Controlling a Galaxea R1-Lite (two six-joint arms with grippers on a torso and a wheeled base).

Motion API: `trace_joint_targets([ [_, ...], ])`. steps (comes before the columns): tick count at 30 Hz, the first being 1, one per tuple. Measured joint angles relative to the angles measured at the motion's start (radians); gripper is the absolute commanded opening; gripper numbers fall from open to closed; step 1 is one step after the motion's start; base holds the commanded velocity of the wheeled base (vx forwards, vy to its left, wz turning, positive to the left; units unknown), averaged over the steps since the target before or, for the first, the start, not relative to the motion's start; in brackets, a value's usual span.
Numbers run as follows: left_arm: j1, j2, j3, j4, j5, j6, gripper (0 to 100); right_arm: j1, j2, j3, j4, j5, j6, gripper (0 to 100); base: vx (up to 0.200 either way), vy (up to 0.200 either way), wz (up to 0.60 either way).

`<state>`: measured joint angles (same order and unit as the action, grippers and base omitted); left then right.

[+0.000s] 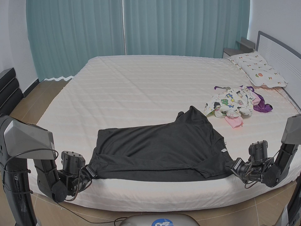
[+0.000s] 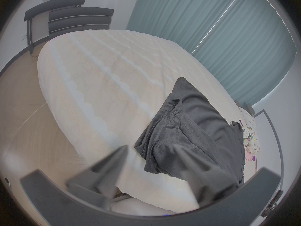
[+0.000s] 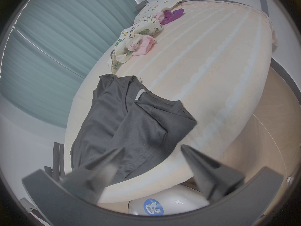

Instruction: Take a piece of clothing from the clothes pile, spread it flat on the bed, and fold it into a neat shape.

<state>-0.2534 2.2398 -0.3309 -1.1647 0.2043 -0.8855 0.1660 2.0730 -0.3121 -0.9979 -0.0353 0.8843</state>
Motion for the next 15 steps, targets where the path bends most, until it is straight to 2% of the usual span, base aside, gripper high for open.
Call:
trace_joint_targets([
  [7, 0.021, -0.062, 0.004, 0.007, 0.0, 0.005, 100, -0.022, -0.069, 0.001, 0.009, 0.004, -0.001, 100, 0.0, 0.0, 0.0],
  [15, 0.066, -0.167, -0.05, 0.066, -0.003, 0.091, 100, -0.052, -0.14, 0.001, 0.02, 0.011, -0.001, 100, 0.0, 0.0, 0.0],
])
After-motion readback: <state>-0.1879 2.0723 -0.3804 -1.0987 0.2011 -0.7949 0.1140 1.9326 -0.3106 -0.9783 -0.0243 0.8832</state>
